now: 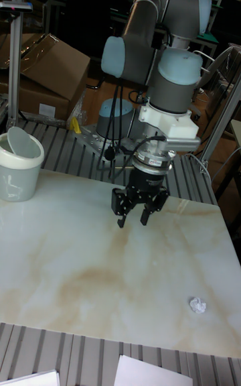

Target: Put the garbage in the trash can

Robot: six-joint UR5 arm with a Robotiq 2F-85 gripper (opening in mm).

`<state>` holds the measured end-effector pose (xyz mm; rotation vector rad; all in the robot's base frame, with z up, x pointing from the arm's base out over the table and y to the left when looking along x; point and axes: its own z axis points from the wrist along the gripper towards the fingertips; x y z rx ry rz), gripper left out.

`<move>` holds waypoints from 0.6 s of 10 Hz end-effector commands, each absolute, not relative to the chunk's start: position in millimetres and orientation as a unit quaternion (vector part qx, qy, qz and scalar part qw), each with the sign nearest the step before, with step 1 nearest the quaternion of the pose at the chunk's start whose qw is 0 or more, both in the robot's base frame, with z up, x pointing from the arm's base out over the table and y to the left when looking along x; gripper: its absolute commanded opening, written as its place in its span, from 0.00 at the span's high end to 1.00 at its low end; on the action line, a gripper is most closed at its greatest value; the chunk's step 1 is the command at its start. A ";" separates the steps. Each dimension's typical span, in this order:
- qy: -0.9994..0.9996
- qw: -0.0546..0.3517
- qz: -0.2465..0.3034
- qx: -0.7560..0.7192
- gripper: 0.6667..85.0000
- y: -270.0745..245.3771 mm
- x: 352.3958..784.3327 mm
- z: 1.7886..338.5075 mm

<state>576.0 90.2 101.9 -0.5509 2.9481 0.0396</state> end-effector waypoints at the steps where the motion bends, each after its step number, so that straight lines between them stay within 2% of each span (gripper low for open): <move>1: 0.982 0.075 0.042 -0.169 0.32 157.7 631.3 102.5; 4: 0.984 0.065 0.019 -0.167 0.33 154.2 632.2 102.0; 6: 0.983 0.074 0.040 -0.161 0.30 165.6 635.4 103.4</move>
